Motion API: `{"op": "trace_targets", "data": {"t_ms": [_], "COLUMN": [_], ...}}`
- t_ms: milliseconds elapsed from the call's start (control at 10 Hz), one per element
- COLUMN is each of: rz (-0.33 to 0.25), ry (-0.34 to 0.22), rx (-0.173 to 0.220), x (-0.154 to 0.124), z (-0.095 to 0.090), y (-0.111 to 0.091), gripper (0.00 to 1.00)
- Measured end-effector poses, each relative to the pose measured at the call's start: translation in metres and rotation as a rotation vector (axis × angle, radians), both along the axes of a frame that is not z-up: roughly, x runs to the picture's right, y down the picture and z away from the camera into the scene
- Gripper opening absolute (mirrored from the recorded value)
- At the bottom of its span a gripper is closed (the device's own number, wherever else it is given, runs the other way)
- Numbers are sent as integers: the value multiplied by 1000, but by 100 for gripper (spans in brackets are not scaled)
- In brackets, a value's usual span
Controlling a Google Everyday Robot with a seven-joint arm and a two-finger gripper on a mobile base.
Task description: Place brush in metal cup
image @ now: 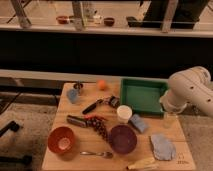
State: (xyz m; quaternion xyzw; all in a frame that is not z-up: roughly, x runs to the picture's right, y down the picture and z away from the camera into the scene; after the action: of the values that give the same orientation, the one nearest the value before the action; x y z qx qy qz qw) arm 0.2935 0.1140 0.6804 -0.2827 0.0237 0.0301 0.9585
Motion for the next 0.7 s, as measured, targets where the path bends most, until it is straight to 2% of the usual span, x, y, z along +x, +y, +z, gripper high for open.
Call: {"op": "trace_targets", "data": {"t_ms": [400,700], "rz": [0,2], "ry": [-1,-39], "rx": [1,14], "x": [0,-16], "z": [0,-8], "y": [0,0], "gripper": [80,80]}}
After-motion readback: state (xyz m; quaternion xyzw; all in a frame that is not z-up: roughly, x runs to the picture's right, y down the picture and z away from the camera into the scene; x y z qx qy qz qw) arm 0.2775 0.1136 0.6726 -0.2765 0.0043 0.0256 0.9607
